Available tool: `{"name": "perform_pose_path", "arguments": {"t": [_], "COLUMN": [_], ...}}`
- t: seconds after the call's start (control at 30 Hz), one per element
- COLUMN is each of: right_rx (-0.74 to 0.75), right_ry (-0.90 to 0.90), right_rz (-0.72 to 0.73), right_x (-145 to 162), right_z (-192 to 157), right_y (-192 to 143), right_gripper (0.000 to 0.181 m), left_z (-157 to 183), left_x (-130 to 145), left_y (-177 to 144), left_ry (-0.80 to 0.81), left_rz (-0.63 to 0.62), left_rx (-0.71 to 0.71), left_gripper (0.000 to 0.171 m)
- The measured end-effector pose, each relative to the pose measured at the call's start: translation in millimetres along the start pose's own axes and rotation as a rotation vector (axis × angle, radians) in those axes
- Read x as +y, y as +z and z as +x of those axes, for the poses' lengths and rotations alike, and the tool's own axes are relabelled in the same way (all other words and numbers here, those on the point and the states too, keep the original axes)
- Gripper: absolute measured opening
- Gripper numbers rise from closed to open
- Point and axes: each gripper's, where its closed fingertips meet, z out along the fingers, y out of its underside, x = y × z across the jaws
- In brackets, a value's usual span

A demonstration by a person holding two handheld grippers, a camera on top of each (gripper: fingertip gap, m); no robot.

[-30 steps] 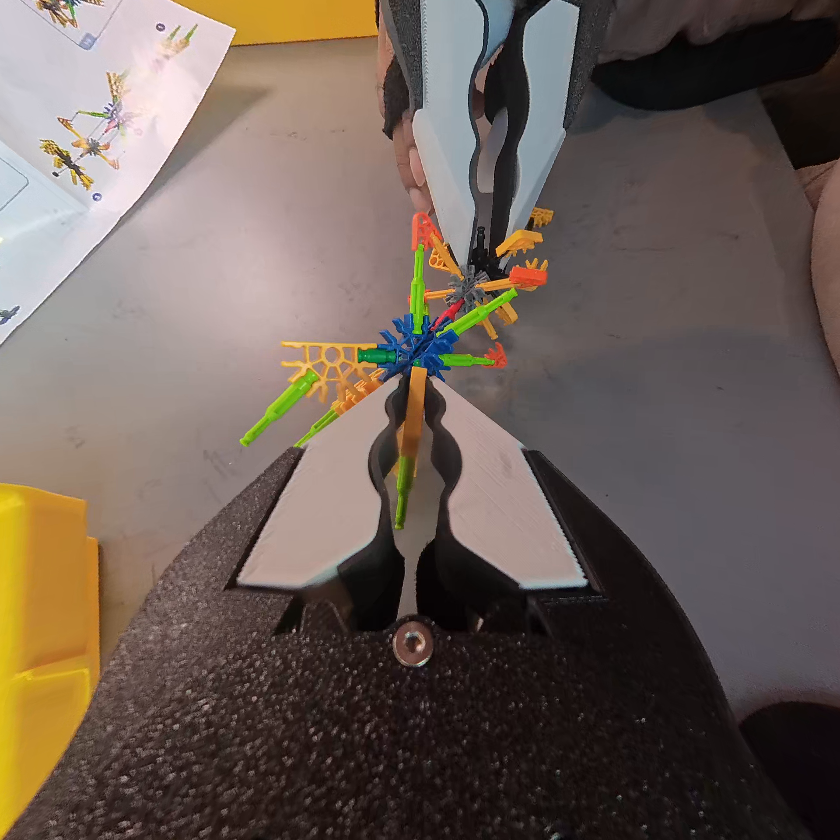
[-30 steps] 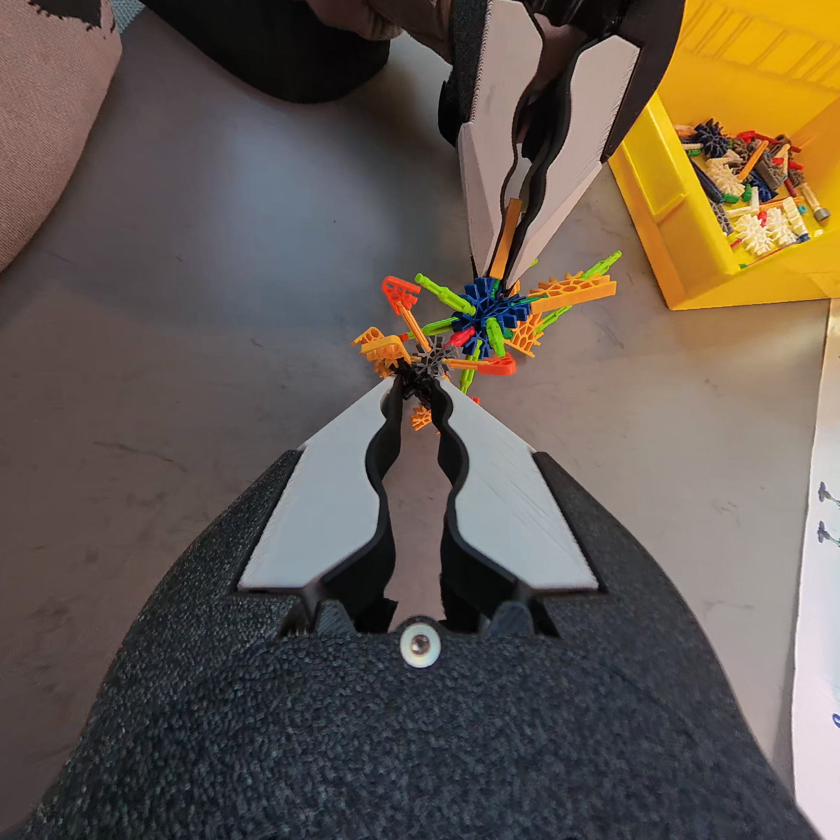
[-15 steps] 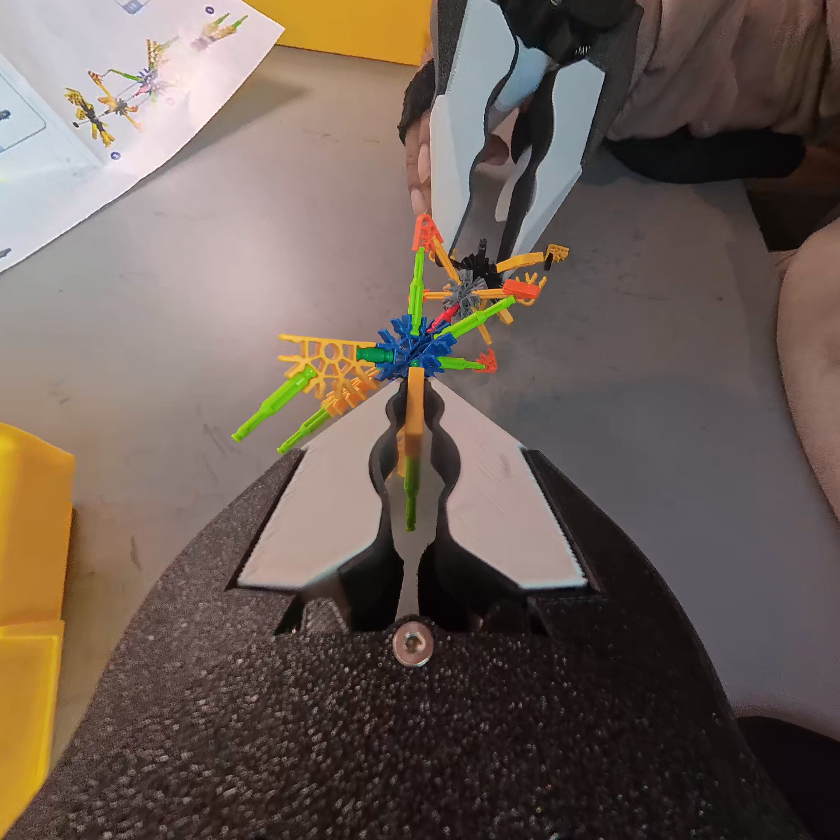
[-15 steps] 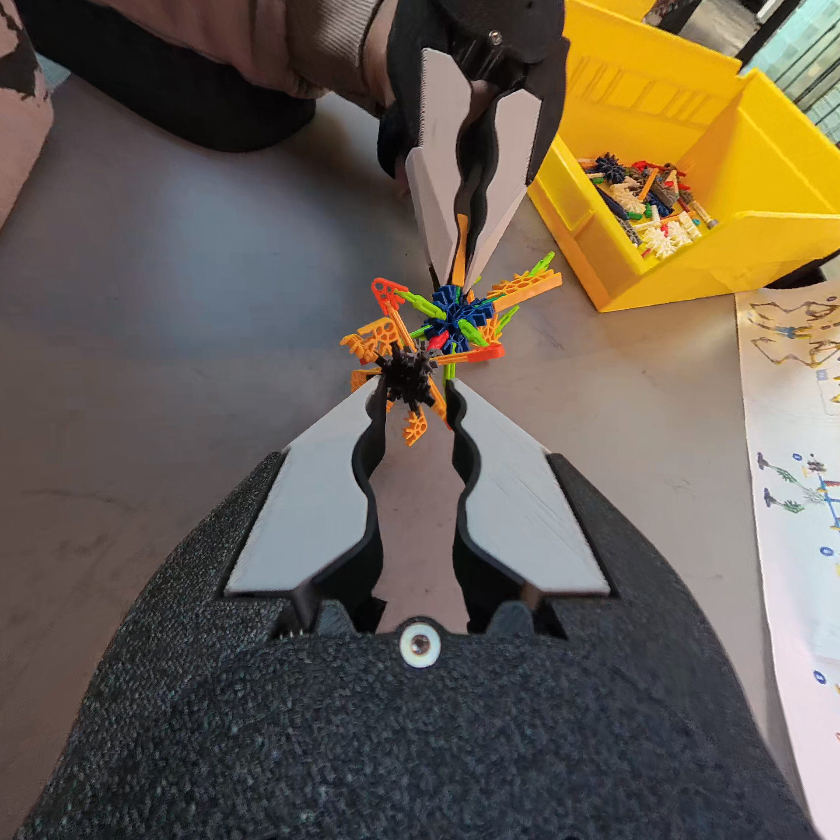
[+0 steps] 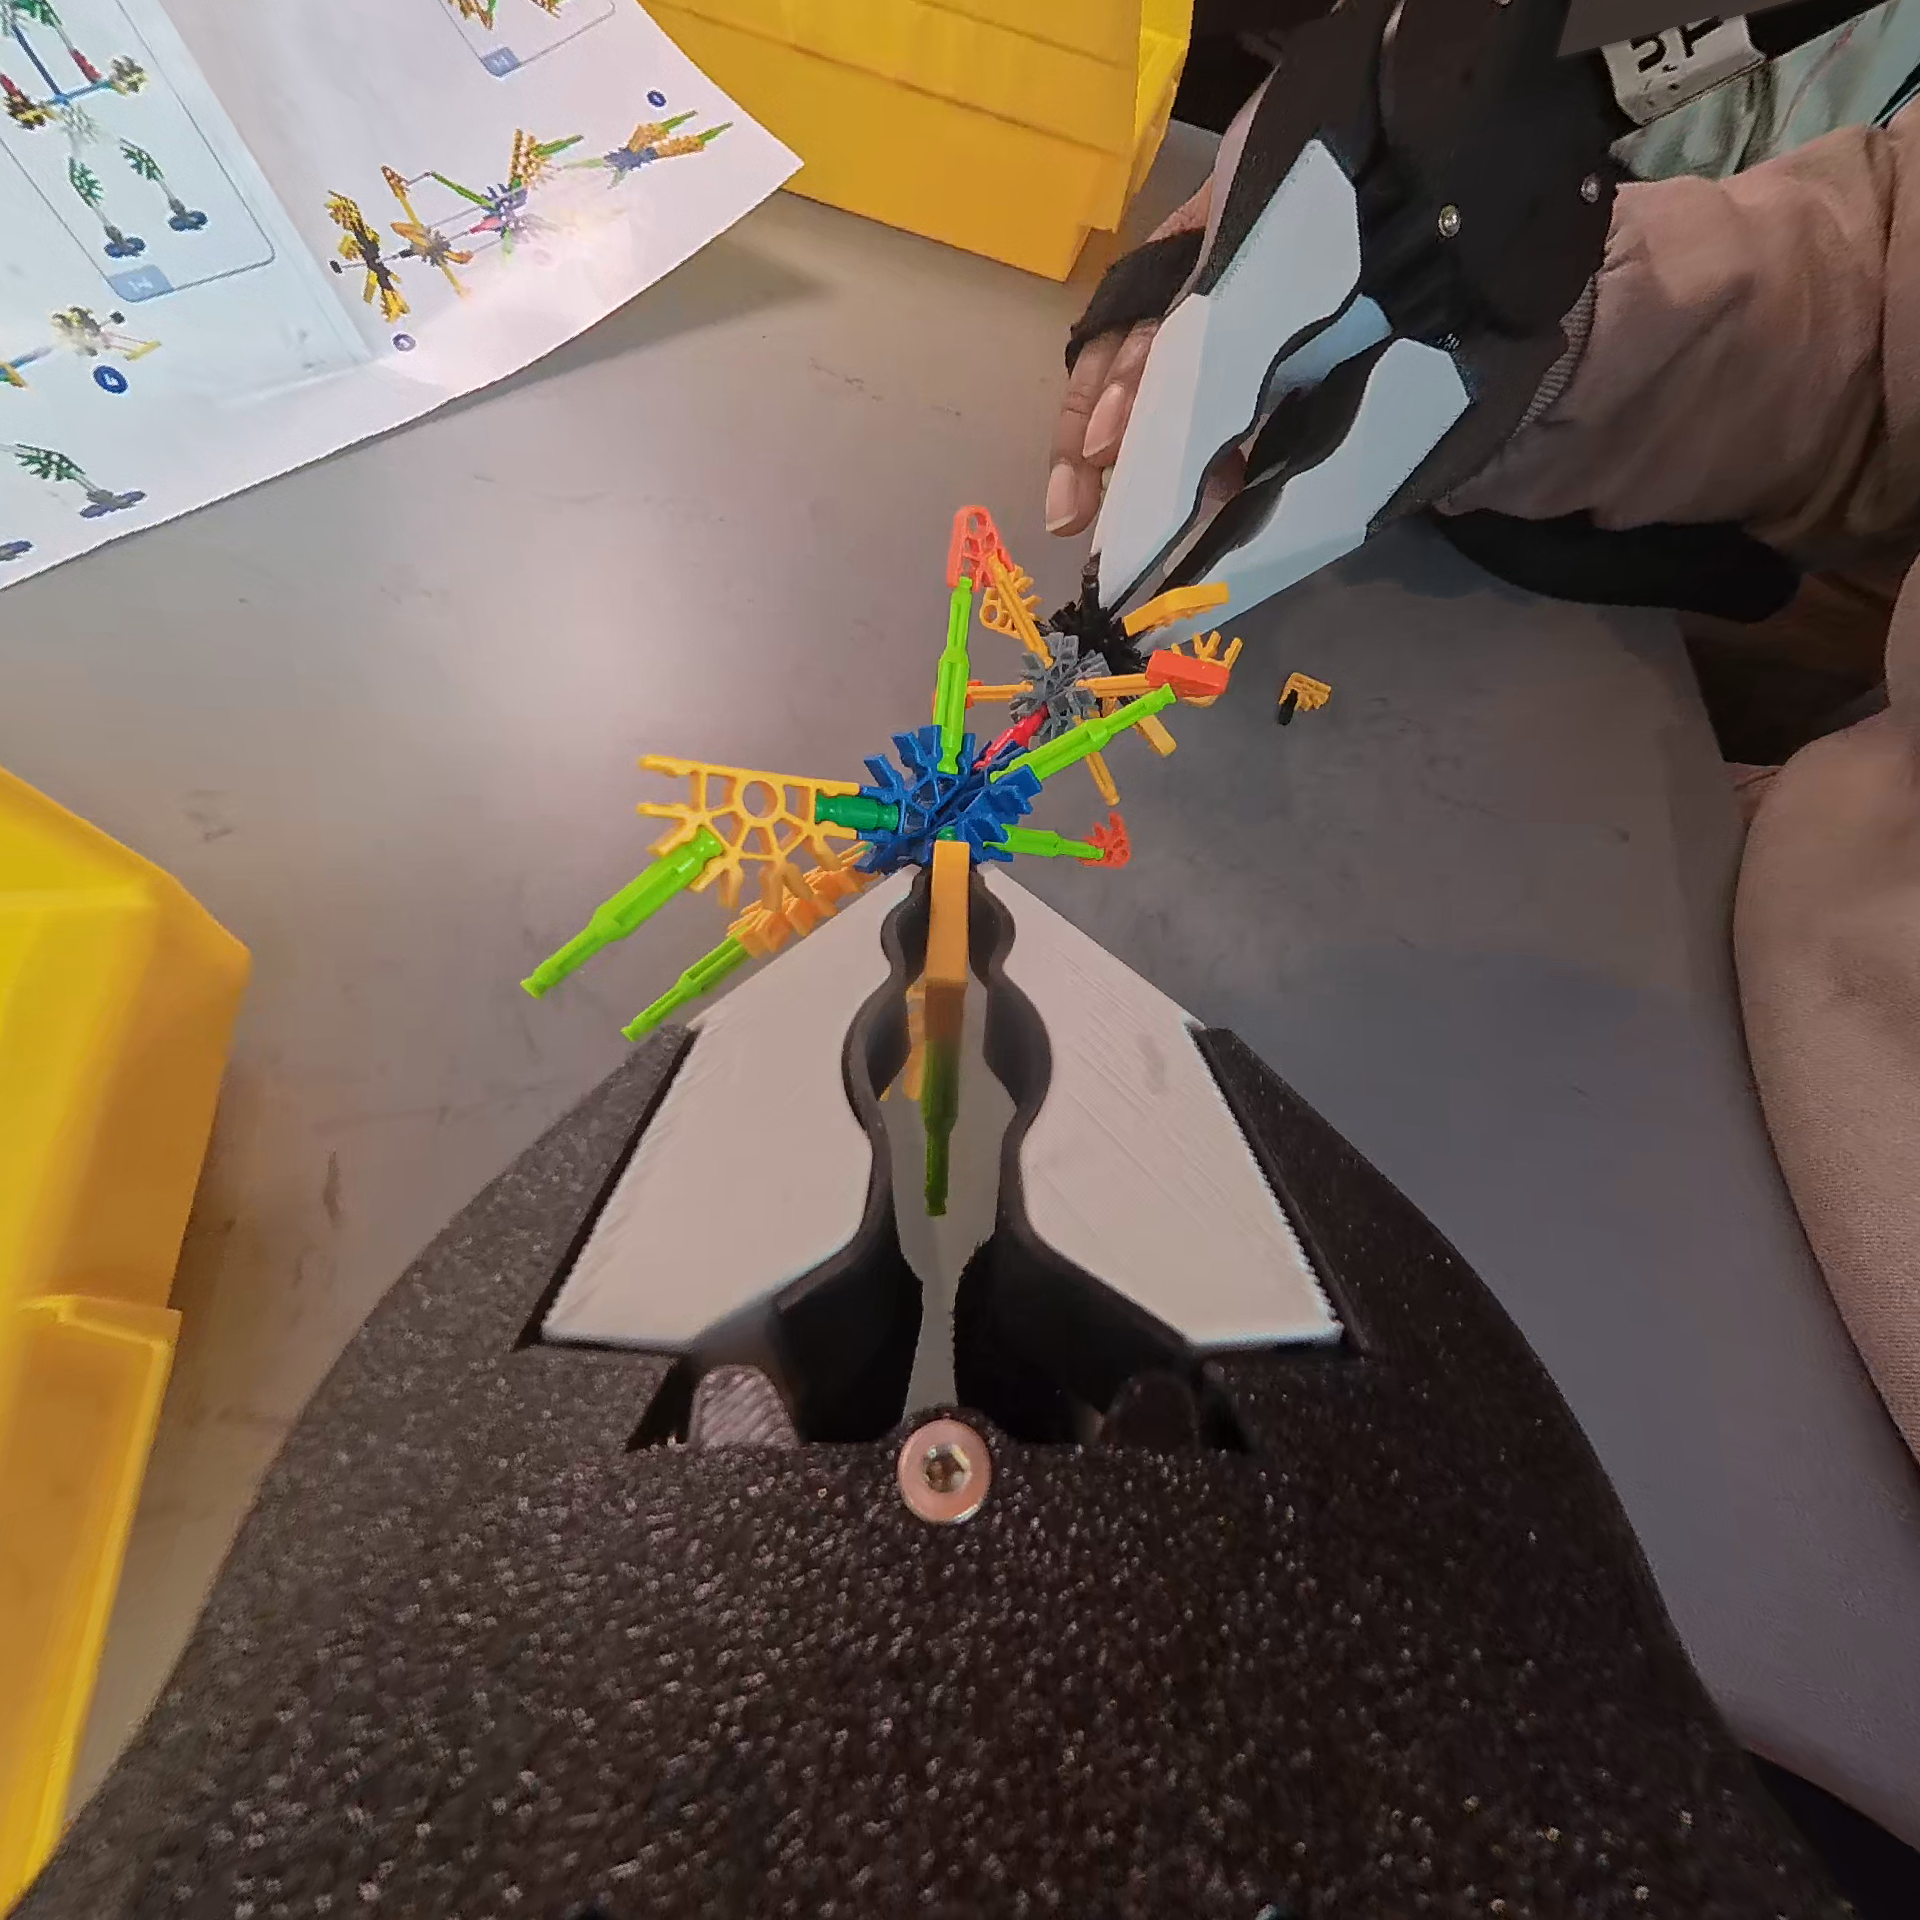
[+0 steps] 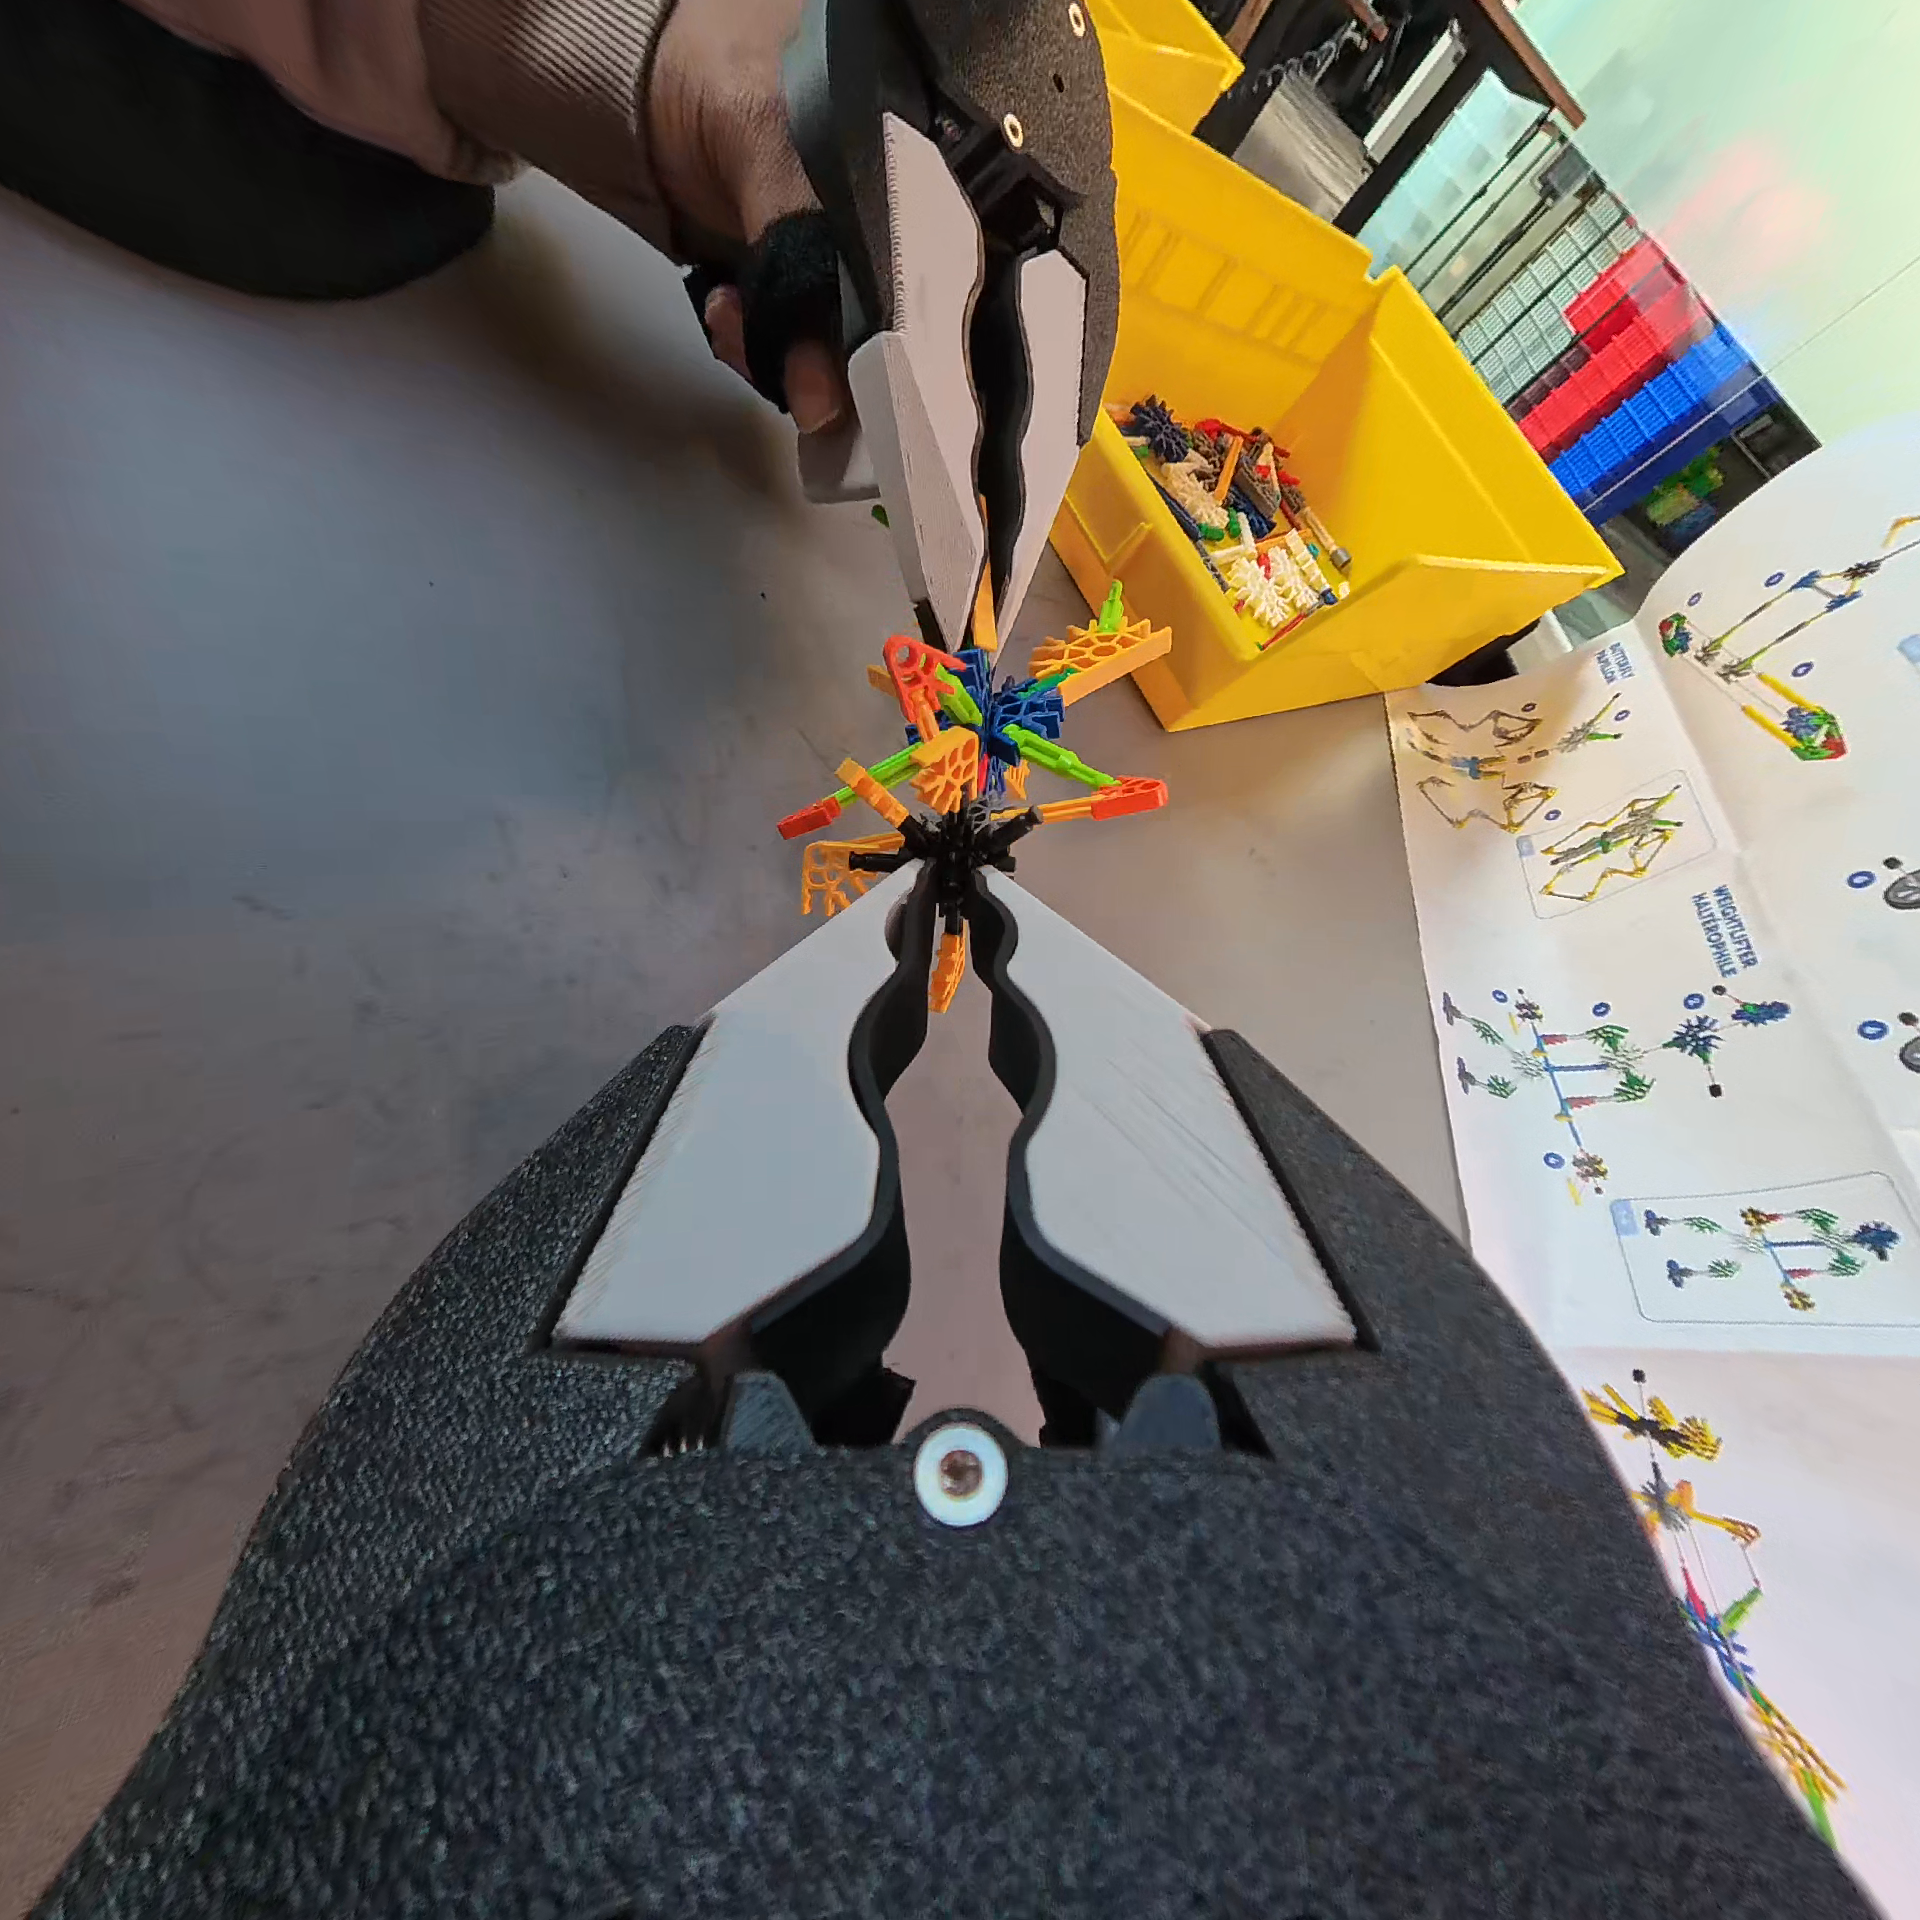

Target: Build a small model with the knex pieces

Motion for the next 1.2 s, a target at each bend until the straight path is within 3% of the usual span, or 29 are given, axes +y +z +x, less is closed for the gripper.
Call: {"name": "perform_pose_path", "arguments": {"t": [0.17,0.4,0.5,0.53,0.6,0.77,0.97,1.2], "right_rx": [-0.032,-0.087,-0.083,-0.075,-0.045,-0.075,-0.048,0.071], "right_ry": [0.016,0.048,0.042,0.083,0.069,0.131,0.132,0.088], "right_rz": [-0.076,-0.042,-0.068,-0.045,-0.029,-0.003,0.002,-0.059], "right_x": [12,11,22,22,19,16,7,7], "right_z": [-7,-9,-5,1,9,4,0,4], "right_y": [7,5,-4,-10,-11,0,7,24], "right_gripper": [0.002,0.0,0.0,0.0,0.0,0.001,0.056,0.053], "left_z": [-1,-1,-31,-31,-18,-9,-9,-7], "left_x": [3,7,16,12,11,5,-2,-15], "left_y": [1,0,-18,-26,-17,-6,-3,-1], "left_ry": [-0.027,-0.052,-0.082,-0.122,-0.053,-0.021,-0.087,-0.274], "left_rz": [-0.01,-0.022,-0.046,-0.013,-0.047,-0.033,0.031,0.125], "left_rx": [0.008,0.038,-0.098,-0.07,-0.052,-0.05,-0.036,0.044], "left_gripper": [0.006,0.006,0.006,0.006,0.006,0.006,0.006,0.006]}}
